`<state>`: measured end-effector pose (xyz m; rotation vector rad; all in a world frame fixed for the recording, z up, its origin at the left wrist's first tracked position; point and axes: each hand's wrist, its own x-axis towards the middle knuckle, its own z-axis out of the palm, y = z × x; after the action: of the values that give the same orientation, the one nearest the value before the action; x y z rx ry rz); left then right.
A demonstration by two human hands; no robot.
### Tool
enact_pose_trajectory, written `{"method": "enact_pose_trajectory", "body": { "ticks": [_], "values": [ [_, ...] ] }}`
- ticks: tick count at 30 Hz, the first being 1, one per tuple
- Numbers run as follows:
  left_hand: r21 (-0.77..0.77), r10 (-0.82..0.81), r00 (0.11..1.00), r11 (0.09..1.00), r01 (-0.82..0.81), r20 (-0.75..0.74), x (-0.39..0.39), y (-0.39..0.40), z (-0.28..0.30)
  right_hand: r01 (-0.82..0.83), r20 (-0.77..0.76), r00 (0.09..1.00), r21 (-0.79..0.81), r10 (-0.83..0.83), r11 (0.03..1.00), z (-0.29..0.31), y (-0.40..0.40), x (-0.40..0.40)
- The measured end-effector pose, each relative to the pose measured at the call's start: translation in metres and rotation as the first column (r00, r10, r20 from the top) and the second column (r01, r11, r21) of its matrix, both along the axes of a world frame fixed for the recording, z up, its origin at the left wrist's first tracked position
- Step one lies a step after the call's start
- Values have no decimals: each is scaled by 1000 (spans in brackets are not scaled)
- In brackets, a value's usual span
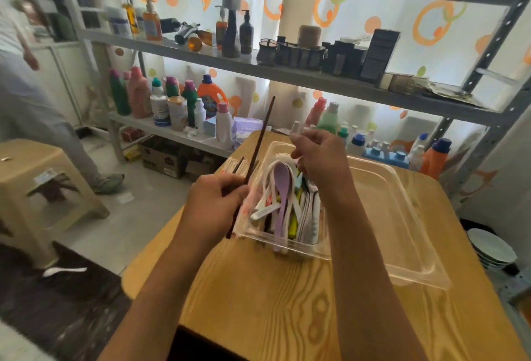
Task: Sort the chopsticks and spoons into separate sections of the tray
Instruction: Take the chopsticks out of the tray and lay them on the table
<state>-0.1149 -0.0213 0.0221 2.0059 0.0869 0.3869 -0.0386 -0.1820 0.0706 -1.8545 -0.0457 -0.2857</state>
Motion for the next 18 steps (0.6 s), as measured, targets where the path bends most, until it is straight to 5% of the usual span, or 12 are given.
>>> {"method": "enact_pose_trajectory", "body": {
  "ticks": [7, 18],
  "values": [
    [186, 214, 975, 962, -198, -68, 25, 42, -18, -214, -202, 969, -396, 142, 893, -6, 11, 9],
    [432, 262, 949, 887, -166, -174, 60, 61, -65, -526, -496, 838, -622, 228, 580, -32, 37, 10]
  ]
}}
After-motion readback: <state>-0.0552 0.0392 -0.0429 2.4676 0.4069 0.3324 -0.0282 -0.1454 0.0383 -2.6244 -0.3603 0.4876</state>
